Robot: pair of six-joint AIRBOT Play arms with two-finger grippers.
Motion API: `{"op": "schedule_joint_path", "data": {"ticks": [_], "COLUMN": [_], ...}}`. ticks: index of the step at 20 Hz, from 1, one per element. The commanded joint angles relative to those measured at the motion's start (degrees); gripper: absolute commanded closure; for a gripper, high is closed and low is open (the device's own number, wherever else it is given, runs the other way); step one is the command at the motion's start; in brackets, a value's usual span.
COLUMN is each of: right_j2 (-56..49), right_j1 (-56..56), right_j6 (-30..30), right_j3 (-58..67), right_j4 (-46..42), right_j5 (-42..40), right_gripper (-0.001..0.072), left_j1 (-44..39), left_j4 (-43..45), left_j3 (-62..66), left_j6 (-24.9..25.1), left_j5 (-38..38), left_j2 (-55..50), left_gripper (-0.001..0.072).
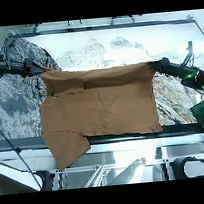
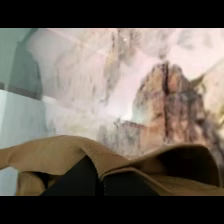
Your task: Fold the shirts.
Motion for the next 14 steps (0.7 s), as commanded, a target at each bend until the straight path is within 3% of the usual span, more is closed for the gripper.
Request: {"op": "schedule_joint_path", "data": {"ticks": [1,5,7,11,14], "right_j2": [-11.1,-12.52,-12.52,-12.5,-12.52], "right_j1": [-1.62,-1.86,-1.84,-1.62,-1.66], "right_j6": [4.13,4.46,4.76,11.23,12.13], "right_j3": [9.88,11.37,11.3,10.01,7.87], "right_j4": [2.1,-0.59,-6.21,-19.63,-23.54], "right_j5": [8.22,10.99,13.33,14.14,12.87], "right_gripper": [0.07,0.07,0.07,0.0701,0.0701], "left_j1": [0.04,0.04,0.04,0.26,0.59], "left_j4": [1.27,1.33,1.36,1.46,1.73], "left_j3": [11.54,13.77,10.01,4.48,3.04], "left_j6": [-4.72,-4.04,-2.43,-0.55,-0.61], "left_j5": [0.72,1.14,-1.11,-5.55,-9.27], "left_j2": [-8.41,-9.75,-9.77,-9.79,-9.77], "left_gripper": [0.0682,0.0681,0.0681,0.0683,0.0699]}}
